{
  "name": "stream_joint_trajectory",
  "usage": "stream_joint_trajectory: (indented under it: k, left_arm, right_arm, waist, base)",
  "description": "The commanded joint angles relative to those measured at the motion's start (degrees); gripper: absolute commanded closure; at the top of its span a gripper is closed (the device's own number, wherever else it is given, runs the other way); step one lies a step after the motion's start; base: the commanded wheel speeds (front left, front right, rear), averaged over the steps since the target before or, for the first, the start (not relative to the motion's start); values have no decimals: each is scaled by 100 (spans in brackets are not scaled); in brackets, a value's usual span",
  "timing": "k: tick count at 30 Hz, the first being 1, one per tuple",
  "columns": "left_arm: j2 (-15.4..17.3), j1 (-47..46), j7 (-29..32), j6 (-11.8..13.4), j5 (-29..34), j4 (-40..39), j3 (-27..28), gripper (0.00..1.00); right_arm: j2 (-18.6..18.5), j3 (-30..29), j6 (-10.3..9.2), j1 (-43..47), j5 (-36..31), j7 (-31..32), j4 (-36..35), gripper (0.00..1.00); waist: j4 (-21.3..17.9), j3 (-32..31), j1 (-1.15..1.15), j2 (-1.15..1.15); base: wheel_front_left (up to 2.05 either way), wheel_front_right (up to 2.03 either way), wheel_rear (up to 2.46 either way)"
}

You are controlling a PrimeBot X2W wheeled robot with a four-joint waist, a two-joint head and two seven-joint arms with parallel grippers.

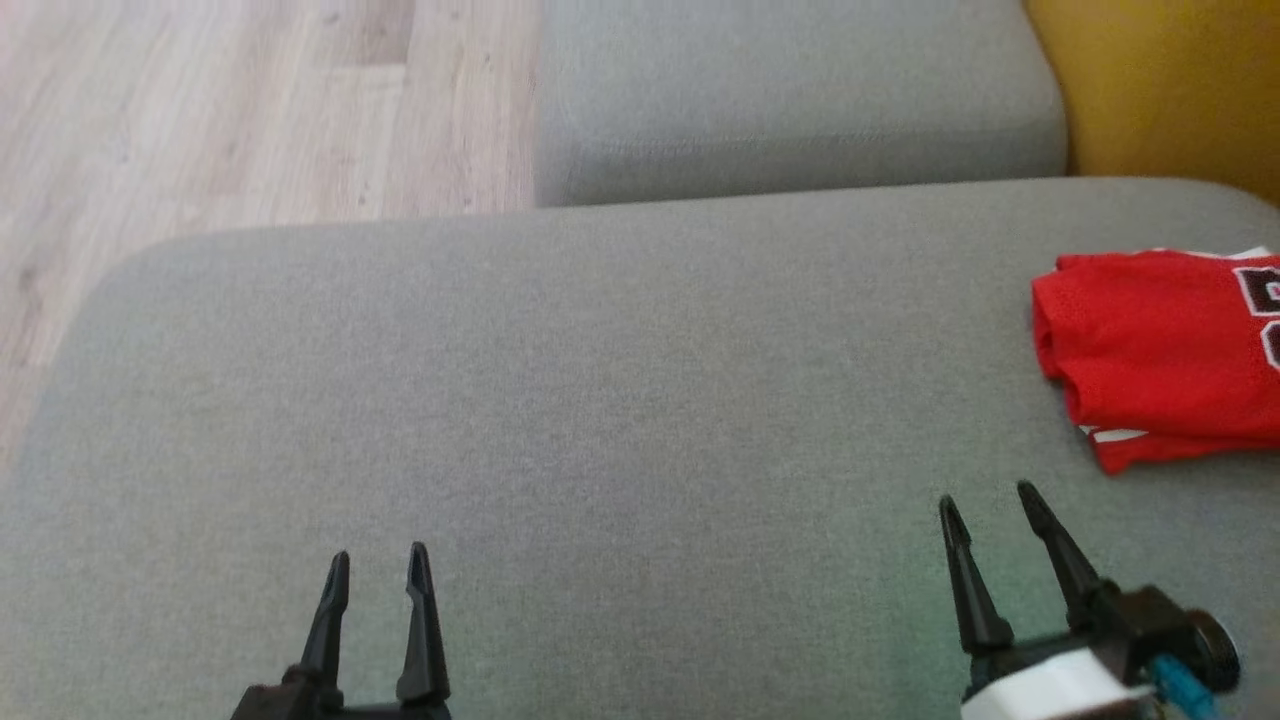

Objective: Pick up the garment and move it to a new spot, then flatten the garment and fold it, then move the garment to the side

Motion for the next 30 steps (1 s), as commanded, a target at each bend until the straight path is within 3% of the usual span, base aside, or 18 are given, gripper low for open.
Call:
stream_joint_trajectory:
  k: [1, 23, 24, 30]
  left_arm:
    - [-13, -118, -38, 41, 76, -199, 224, 0]
    - [-13, 81, -38, 118, 324, -331, 302, 0]
    - [9, 252, 0, 97, 306, -136, 86, 100]
    - [7, 335, 38, 86, 190, 287, 66, 100]
  right_arm:
    - [58, 22, -4, -46, -154, -68, -273, 0]
    - [211, -115, -4, 305, -64, -68, -329, 0]
    - [239, -231, 0, 468, -123, 0, -149, 100]
    - [235, -217, 0, 551, -10, 34, 277, 100]
  waist:
    - [0, -104, 1, -1]
    - [-6, -292, 1, -1]
    - [-15, -299, 1, -1]
    - [-20, -294, 1, -1]
  base:
    - [0, 0, 0]
    - [0, 0, 0]
    - [0, 0, 0]
    - [0, 0, 0]
